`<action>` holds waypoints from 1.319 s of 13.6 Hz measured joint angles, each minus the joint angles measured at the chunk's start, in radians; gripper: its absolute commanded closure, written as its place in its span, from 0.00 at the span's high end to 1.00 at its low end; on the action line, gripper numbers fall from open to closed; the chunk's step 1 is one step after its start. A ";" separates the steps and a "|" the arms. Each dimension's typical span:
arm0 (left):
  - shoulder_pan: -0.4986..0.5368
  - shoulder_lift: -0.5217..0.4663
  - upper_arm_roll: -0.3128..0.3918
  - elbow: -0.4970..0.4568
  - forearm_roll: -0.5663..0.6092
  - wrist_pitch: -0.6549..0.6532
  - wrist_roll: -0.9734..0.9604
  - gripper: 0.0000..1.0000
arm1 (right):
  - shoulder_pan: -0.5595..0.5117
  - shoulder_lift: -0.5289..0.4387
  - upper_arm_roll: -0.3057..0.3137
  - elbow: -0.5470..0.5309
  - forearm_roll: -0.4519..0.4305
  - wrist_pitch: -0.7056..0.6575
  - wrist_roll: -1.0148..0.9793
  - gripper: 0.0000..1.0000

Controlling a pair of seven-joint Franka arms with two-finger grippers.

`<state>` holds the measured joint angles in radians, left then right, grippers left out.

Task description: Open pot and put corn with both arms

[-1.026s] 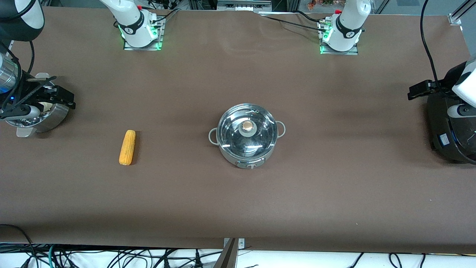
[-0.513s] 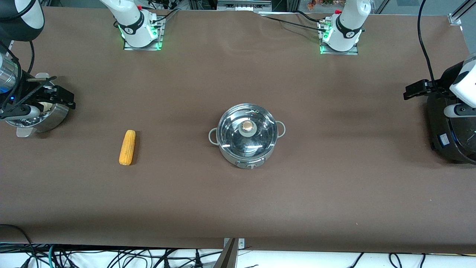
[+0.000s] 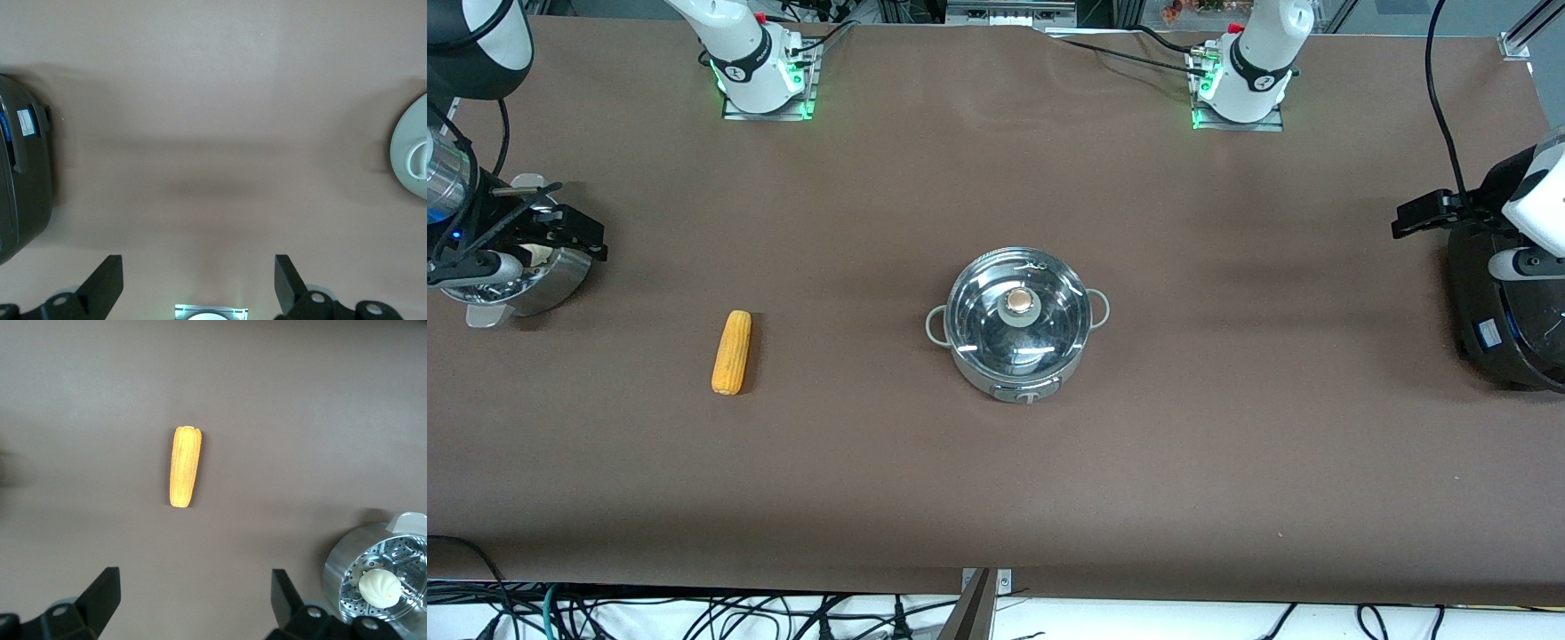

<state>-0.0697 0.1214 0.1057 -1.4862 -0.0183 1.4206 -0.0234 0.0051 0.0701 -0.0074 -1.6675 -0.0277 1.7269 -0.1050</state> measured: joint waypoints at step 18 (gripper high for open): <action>0.000 0.000 0.000 0.001 0.000 0.000 0.000 1.00 | -0.006 0.157 -0.011 0.020 0.000 0.163 0.001 1.00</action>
<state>-0.0697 0.1213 0.1057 -1.4857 -0.0183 1.4206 -0.0235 -0.0007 0.2273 -0.0189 -1.6476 -0.0278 1.8897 -0.1038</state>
